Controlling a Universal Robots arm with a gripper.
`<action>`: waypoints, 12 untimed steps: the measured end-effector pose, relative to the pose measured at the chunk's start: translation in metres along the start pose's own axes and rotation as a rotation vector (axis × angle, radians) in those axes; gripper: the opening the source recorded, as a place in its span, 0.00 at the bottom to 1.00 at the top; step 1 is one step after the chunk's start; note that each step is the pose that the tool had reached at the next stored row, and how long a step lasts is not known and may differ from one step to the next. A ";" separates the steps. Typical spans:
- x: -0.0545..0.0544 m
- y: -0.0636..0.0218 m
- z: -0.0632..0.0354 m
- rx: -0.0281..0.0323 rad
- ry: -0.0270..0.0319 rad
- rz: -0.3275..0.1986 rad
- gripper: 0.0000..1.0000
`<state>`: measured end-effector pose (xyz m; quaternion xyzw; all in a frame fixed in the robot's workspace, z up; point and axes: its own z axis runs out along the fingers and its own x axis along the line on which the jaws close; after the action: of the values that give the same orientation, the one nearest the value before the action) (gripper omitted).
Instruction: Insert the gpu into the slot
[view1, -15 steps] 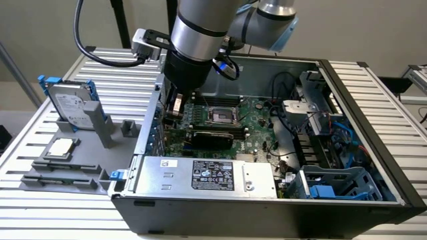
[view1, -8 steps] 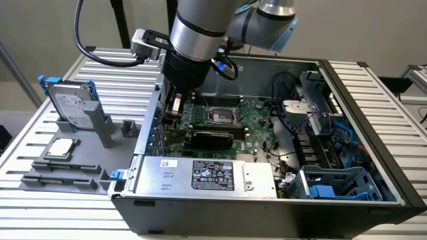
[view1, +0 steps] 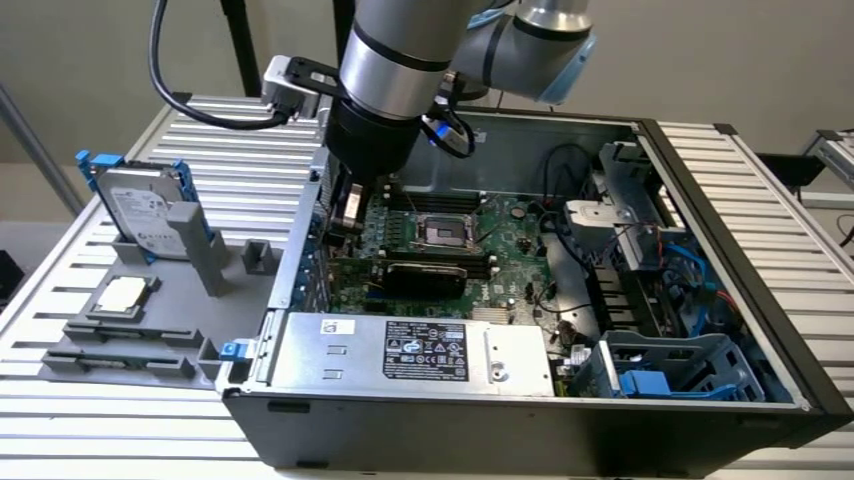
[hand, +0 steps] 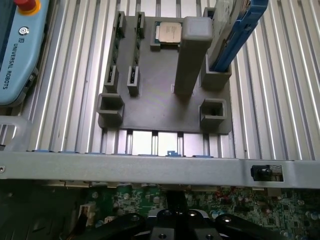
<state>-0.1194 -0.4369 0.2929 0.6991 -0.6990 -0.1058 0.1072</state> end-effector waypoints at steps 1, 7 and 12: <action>0.000 0.0001 0.0001 -0.0009 0.0001 0.000 0.11; 0.000 0.0004 -0.0006 -0.0111 0.0017 0.001 0.11; 0.000 0.0008 -0.0012 -0.0140 0.0030 0.001 0.11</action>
<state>-0.1198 -0.4366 0.2943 0.6981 -0.6985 -0.1096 0.1132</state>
